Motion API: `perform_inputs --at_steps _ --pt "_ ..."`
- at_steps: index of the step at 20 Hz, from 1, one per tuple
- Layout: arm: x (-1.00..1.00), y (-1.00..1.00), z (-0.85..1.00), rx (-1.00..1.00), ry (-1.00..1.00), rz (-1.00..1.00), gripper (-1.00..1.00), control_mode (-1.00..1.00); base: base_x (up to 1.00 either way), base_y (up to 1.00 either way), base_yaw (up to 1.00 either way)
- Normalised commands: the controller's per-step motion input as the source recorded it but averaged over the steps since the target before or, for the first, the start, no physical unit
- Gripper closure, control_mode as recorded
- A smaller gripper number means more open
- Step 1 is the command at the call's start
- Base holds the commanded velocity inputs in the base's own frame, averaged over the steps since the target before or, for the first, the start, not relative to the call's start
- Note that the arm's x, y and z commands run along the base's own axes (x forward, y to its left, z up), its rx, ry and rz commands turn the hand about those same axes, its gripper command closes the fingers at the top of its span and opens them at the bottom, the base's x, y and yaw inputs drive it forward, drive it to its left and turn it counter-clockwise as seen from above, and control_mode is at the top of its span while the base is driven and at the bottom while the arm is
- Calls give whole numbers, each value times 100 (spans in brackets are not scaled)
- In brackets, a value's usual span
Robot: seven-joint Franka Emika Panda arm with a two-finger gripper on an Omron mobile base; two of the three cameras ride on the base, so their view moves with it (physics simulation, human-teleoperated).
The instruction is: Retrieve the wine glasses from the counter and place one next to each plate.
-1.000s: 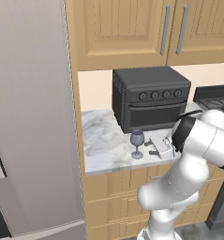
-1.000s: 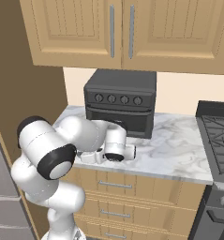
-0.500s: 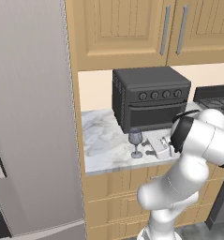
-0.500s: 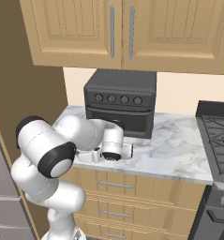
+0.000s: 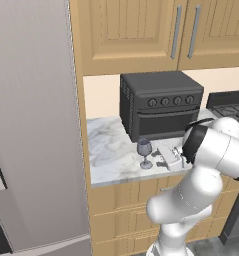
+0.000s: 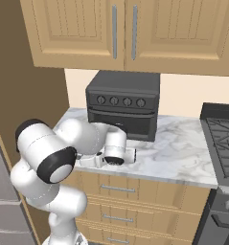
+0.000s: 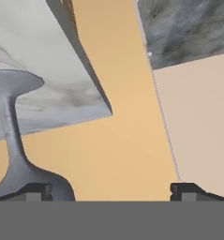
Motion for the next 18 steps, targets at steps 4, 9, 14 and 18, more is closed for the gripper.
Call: perform_inputs --at_steps 4,9,14,18 --pt "-12 0 0 0 -15 0 -100 -100 0 0 0" --pt "0 0 0 0 -9 0 -100 -100 0 0 0" --pt "3 0 0 0 -1 0 -100 -100 0 0 0" --pt "3 0 0 0 0 -2 -100 -100 0 0 0"
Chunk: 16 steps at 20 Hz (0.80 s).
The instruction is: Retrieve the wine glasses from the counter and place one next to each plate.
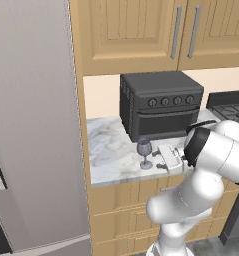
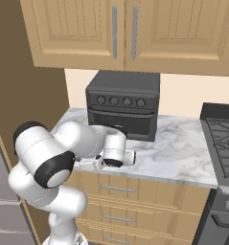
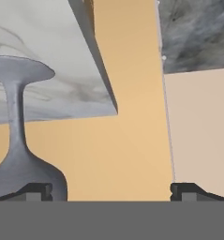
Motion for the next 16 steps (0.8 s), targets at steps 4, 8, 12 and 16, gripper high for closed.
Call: perform_inputs --at_steps 4,8,12,16 --pt "20 0 2 0 0 -5 -100 -100 0 0 0" --pt "31 0 0 0 0 -6 -100 -100 0 0 0" --pt "35 0 0 0 0 -3 -100 -100 0 0 0" --pt "19 0 0 0 0 0 -100 -100 0 0 0"
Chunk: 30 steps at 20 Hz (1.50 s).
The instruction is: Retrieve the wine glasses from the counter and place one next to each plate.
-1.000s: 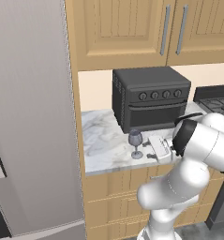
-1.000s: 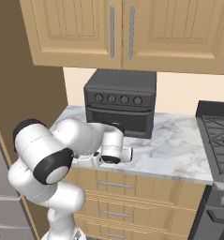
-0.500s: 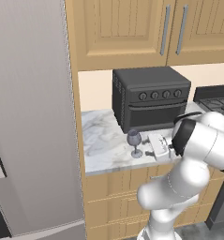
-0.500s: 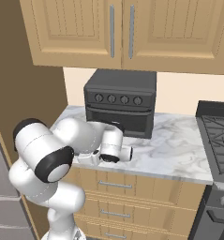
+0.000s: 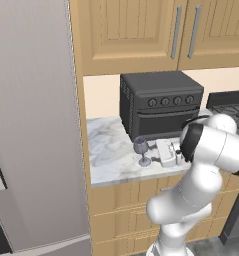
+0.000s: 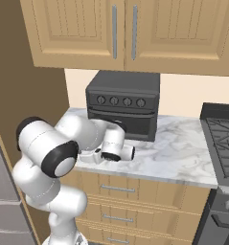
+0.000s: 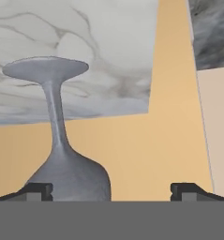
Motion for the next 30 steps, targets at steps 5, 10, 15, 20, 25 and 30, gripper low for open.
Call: perform_inputs --at_steps 5,10,15,20,25,30 --pt "2 0 -1 0 1 0 -100 -100 0 0 0" --pt "0 2 -19 0 3 0 -100 -100 0 0 0" --pt "0 2 -30 0 2 0 -100 -100 0 0 0" --pt "1 -7 -3 0 0 0 -100 -100 0 0 0" --pt "14 0 0 0 0 0 -100 -100 0 0 0" --pt "22 0 0 0 1 0 -100 -100 0 0 0"
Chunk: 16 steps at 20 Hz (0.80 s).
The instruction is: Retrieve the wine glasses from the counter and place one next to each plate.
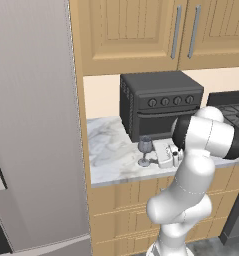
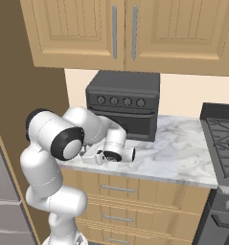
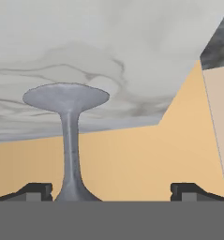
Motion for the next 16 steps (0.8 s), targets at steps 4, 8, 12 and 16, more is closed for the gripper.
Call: perform_inputs --at_steps 4,8,12,16 --pt "11 4 0 0 2 0 -100 -100 0 0 0" --pt "2 5 0 0 0 0 -100 -100 0 0 0" --pt "0 16 0 0 0 0 -100 -100 0 0 0" --pt "0 16 0 0 0 0 -100 -100 0 0 0"
